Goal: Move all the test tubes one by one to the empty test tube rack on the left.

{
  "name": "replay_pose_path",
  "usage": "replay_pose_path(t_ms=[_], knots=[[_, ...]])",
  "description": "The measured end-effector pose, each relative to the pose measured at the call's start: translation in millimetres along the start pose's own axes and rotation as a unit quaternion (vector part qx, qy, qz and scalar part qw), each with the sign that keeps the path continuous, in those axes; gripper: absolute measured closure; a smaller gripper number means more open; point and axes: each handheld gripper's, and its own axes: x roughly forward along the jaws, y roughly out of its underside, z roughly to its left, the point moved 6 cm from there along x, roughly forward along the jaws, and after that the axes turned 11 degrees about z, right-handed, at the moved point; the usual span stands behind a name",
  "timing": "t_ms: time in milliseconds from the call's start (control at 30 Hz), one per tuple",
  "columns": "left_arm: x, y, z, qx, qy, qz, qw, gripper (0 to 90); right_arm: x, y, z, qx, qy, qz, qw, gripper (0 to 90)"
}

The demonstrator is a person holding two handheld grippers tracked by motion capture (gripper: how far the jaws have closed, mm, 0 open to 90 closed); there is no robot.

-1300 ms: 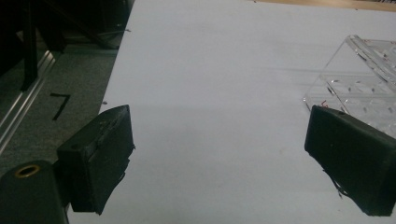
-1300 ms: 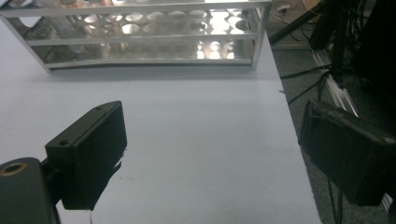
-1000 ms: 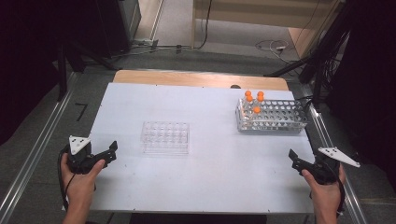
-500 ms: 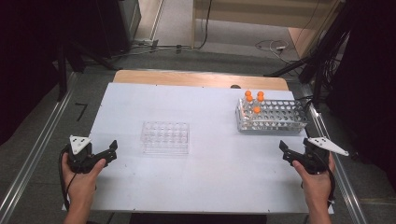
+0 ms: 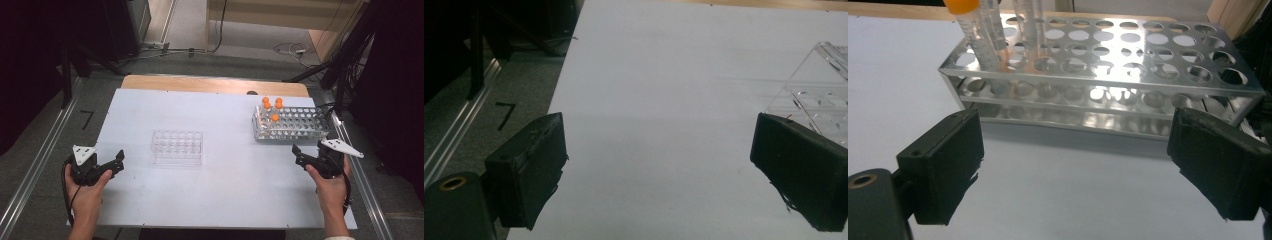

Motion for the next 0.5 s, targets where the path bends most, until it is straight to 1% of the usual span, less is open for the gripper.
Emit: replay_pose_path(t_ms=[67,133,167,200,400,433,500], knots=[[-1.1,-0.2,0.6,-0.002,-0.001,-0.001,1.0,8.7,2.5,-4.9,5.8,-0.002,-0.004,-0.003,1.0,6.5],[-1.4,-0.3,0.8,-0.002,0.0,-0.002,1.0,8.8,7.3,-9.1,12.4,-0.01,-0.006,-0.003,0.9999,6.5],[-1.4,-0.4,0.8,-0.002,0.001,-0.002,1.0,8.8,7.3,-9.1,12.4,-0.01,-0.006,-0.003,0.9999,6.5],[-1.3,-0.4,0.8,-0.001,0.001,-0.001,1.0,8.7,13.4,-12.0,18.9,-0.016,-0.009,0.001,0.9998,6.5],[-0.6,-0.9,1.5,-0.003,0.002,-0.001,1.0,8.7,30.6,-19.3,32.4,-0.031,-0.01,0.008,0.9994,6.7],[-0.3,-0.8,1.4,-0.003,0.002,0.0,1.0,8.8,32.8,-20.6,33.9,-0.032,-0.008,0.008,0.9994,10.2],[0.4,-0.9,0.4,0.0,0.002,0.001,1.0,8.7,36.0,-23.8,35.9,-0.033,-0.006,0.003,0.9994,11.0]])
